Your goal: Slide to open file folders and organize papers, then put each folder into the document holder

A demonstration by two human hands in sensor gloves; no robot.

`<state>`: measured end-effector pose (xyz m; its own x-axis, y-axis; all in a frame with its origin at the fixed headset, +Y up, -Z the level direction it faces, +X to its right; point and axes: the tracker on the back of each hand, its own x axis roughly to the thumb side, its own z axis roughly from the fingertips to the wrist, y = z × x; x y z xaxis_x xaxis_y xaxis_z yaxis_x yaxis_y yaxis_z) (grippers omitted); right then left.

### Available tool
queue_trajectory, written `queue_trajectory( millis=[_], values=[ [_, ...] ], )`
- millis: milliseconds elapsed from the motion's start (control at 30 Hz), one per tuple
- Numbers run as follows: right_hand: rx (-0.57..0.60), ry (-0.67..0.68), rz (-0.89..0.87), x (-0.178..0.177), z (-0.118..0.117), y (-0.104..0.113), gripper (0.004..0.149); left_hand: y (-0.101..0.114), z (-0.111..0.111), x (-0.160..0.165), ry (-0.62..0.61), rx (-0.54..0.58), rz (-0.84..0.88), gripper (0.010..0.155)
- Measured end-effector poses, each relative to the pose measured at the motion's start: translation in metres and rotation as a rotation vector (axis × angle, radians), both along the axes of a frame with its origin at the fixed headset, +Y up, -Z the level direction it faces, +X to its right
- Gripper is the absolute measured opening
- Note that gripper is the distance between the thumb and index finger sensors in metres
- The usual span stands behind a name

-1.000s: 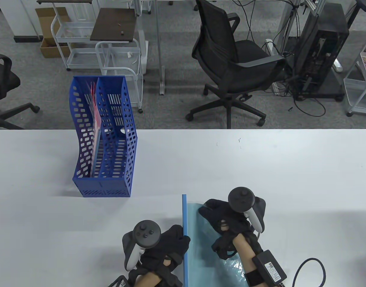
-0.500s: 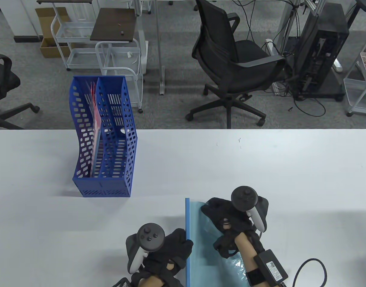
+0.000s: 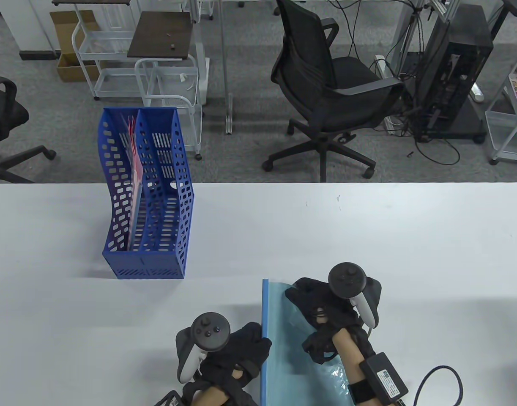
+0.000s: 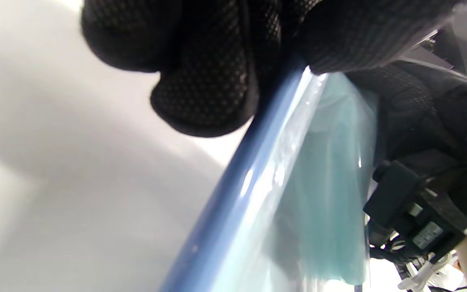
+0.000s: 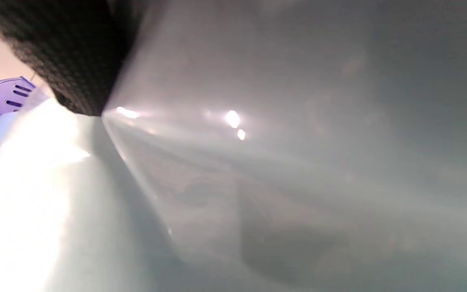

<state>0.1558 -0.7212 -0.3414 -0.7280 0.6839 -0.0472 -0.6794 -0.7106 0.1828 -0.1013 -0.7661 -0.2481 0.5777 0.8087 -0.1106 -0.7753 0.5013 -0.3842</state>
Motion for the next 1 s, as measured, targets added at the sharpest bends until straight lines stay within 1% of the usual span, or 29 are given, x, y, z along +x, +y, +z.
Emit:
queue_trajectory(
  millis=[33, 67, 133, 167, 233, 267, 333, 500, 567, 600, 700, 767, 867, 933, 1000],
  values=[
    [0.001, 0.014, 0.024, -0.001, 0.000, 0.002, 0.037, -0.005, -0.002, -0.002, -0.015, -0.054, 0.049, 0.047],
    [0.008, 0.016, 0.041, -0.001, 0.001, 0.003, 0.037, -0.008, -0.004, -0.003, -0.027, -0.085, 0.081, 0.049],
    [0.047, 0.035, 0.085, -0.004, 0.002, 0.006, 0.037, -0.018, -0.010, -0.006, -0.045, -0.146, 0.143, 0.055],
    [0.072, 0.051, 0.093, -0.006, 0.002, 0.008, 0.037, -0.021, -0.013, -0.007, -0.059, -0.174, 0.148, 0.058],
    [0.095, 0.055, 0.104, -0.009, 0.004, 0.008, 0.037, -0.028, -0.016, -0.008, -0.101, -0.198, 0.161, 0.062],
    [0.105, 0.044, 0.116, -0.010, 0.004, 0.008, 0.037, -0.030, -0.018, -0.009, -0.082, -0.207, 0.170, 0.063],
    [0.127, 0.048, 0.130, -0.011, 0.004, 0.008, 0.037, -0.033, -0.021, -0.011, -0.087, -0.207, 0.182, 0.065],
    [0.167, 0.083, 0.068, -0.010, 0.005, 0.011, 0.037, -0.040, -0.027, -0.022, -0.067, -0.288, 0.298, 0.074],
    [0.196, 0.098, 0.055, -0.012, 0.007, 0.013, 0.037, -0.046, -0.032, -0.024, -0.127, -0.337, 0.355, 0.077],
    [0.212, 0.114, 0.040, -0.014, 0.008, 0.014, 0.037, -0.049, -0.034, -0.024, -0.180, -0.378, 0.387, 0.078],
    [0.242, 0.156, -0.022, -0.019, 0.011, 0.016, 0.037, -0.059, -0.037, -0.021, -0.322, -0.466, 0.474, 0.078],
    [0.257, 0.177, -0.020, -0.022, 0.013, 0.020, 0.037, -0.061, -0.036, -0.019, -0.368, -0.518, 0.532, 0.073],
    [0.310, 0.196, 0.001, -0.024, 0.017, 0.025, 0.037, -0.057, -0.035, -0.013, -0.425, -0.502, 0.543, 0.063],
    [0.323, 0.198, 0.024, -0.026, 0.020, 0.029, 0.038, -0.054, -0.035, -0.012, -0.414, -0.479, 0.544, 0.060],
    [0.346, 0.169, 0.072, -0.025, 0.023, 0.035, 0.046, -0.048, -0.035, -0.016, -0.356, -0.444, 0.524, 0.057]
  ],
)
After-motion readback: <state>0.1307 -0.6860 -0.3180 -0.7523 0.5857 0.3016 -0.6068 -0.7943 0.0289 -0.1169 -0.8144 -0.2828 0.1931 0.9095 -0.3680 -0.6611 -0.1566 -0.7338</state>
